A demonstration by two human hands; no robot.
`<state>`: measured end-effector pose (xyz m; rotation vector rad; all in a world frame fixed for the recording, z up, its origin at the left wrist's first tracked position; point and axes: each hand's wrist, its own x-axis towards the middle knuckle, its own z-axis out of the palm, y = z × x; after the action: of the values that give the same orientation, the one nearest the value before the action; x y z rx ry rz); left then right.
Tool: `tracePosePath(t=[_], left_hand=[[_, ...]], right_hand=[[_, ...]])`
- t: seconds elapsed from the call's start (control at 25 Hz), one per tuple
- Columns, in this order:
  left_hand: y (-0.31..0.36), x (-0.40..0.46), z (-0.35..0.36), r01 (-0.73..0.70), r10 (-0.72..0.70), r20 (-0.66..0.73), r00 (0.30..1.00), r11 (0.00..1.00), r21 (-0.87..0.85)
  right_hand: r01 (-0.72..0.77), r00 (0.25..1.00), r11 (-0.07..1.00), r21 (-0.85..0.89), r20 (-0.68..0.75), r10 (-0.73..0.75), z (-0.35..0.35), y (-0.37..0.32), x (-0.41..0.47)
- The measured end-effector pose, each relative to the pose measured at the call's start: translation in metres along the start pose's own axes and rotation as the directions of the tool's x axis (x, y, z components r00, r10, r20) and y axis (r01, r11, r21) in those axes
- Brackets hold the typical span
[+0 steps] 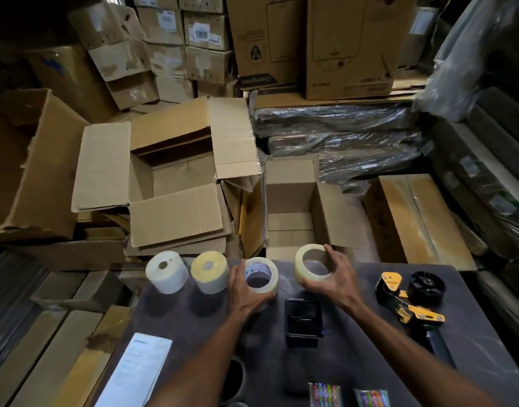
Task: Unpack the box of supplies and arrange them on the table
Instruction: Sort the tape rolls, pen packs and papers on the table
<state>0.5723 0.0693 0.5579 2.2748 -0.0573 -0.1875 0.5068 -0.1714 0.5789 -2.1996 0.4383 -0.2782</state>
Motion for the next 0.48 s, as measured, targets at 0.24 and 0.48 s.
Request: tracePosePath(t=[0.24, 0.48], left_hand=[[-0.021, 0.018, 0.025, -0.026, 0.025, -0.027, 0.999, 0.999, -0.025], [-0.027, 0.022, 0.031, -0.037, 0.038, -0.057, 0.998, 0.999, 0.018]], right_hand=[[0.0, 0.996, 1.0, -0.024, 0.092, 0.002, 0.022, 0.024, 0.009], [-0.002, 0.991, 1.0, 0.003, 0.132, 0.002, 0.032, 0.043, 0.006]])
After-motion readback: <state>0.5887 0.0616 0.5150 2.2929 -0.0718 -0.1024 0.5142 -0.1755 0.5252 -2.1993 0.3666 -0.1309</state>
